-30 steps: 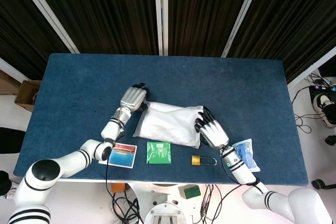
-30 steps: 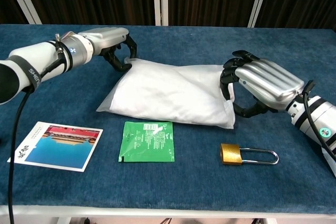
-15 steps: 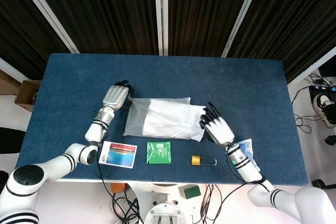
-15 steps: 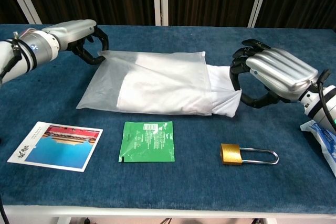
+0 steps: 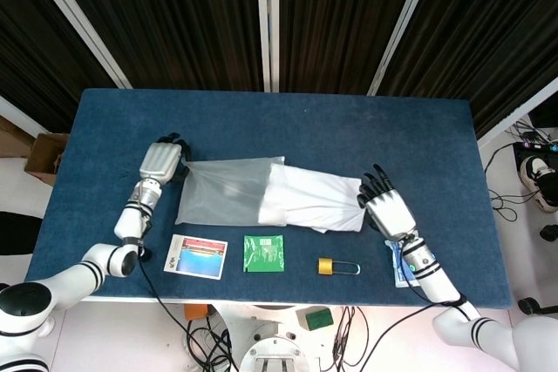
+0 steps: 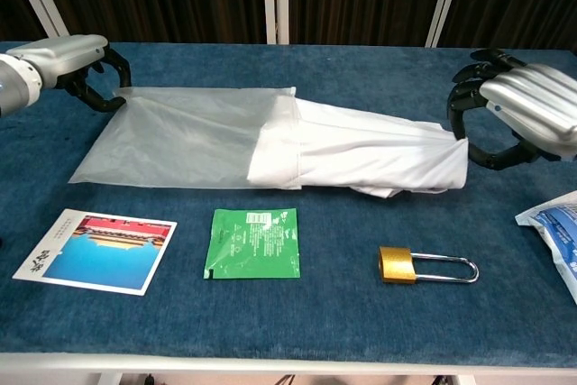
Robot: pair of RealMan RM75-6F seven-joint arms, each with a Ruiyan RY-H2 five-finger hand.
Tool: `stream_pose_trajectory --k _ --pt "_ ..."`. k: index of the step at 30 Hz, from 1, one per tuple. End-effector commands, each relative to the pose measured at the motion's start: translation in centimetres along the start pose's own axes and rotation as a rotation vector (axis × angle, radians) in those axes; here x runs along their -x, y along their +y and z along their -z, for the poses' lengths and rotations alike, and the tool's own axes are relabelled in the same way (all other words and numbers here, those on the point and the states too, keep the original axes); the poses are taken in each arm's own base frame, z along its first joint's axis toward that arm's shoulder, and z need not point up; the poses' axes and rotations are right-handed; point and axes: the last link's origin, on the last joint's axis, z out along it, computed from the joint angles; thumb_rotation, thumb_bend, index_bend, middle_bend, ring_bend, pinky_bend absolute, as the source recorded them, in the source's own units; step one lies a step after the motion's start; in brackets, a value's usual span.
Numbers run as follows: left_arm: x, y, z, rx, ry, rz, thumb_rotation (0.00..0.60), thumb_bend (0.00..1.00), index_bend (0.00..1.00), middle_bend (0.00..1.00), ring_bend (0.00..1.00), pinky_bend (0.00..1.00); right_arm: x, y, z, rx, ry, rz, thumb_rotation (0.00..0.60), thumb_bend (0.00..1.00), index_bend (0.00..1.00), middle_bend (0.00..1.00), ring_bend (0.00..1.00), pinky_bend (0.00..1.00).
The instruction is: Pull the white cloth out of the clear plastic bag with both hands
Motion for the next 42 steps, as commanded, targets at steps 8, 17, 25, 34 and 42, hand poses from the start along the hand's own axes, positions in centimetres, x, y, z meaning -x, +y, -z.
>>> stream_pose_trajectory --k 8,17,25,34,42 --pt "-0.6 -3.0 0.7 -0.069 0.017 -0.006 0.6 0.54 0.71 0.33 0.14 0.22 -1.9 4.6 2.6 0.093 0.01 0.075 0.6 0.46 0.95 0.4 0.15 0.06" --pt "-0.5 -3.4 1.0 -0.081 0.012 -0.026 0.6 0.52 0.62 0.29 0.14 0.22 -1.8 5.8 3.8 0.127 -0.025 0.11 0.6 0.45 0.9 0.4 0.15 0.03" --pt "-2.4 -4.1 2.7 -0.105 0.055 0.056 0.6 0.22 0.26 0.15 0.1 0.2 -2.6 6.7 6.0 0.239 -0.164 0.051 0.6 0.0 0.0 0.02 0.0 0.0" --pt "-6.9 -7.7 10.0 -0.127 0.183 0.037 0.6 0.21 0.25 0.15 0.1 0.19 -8.4 11.6 11.9 0.414 -0.09 -0.059 0.6 0.01 0.0 0.06 0.0 0.0" --pt "-7.7 -10.4 18.9 -0.175 0.231 -0.016 0.6 0.21 0.26 0.15 0.1 0.18 -11.7 12.8 17.4 0.484 0.017 -0.208 0.6 0.18 0.12 0.22 0.1 0.17"
